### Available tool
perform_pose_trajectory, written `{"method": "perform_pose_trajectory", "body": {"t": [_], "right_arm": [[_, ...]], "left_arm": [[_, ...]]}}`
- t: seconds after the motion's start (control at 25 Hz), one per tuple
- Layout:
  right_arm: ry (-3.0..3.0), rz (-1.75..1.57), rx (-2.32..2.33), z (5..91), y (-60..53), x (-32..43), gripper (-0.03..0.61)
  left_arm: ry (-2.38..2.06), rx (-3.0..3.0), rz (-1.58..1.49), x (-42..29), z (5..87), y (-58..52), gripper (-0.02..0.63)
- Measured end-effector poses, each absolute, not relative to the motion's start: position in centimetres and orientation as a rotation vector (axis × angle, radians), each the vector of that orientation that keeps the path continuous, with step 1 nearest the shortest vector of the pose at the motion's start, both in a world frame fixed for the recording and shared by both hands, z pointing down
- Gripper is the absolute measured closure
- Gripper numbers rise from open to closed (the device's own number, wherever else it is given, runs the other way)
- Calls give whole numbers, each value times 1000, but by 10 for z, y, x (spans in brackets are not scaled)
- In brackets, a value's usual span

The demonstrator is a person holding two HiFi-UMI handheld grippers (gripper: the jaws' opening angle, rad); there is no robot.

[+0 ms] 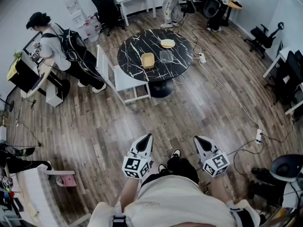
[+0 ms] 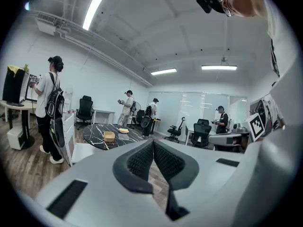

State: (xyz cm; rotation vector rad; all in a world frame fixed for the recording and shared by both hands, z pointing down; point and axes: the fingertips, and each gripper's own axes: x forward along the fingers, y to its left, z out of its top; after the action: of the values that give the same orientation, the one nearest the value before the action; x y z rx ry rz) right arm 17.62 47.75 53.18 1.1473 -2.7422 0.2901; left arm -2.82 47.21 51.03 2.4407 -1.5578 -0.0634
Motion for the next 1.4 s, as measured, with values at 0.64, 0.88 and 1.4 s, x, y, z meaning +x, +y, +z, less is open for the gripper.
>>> {"method": "perform_pose_trajectory", "body": {"t": [0.64, 0.88, 1.4], "right_arm": [[-2747, 219, 1132, 526, 464, 146, 572], [-2768, 159, 1236, 502, 439, 159, 385], [-2744, 110, 1208, 507, 295, 151, 413]], "left_arm": [[-1659, 2374, -92, -77, 514, 462, 594], [-1657, 2355, -92, -80, 515, 444, 594], [-1679, 2339, -32, -88, 501, 315, 594]]}}
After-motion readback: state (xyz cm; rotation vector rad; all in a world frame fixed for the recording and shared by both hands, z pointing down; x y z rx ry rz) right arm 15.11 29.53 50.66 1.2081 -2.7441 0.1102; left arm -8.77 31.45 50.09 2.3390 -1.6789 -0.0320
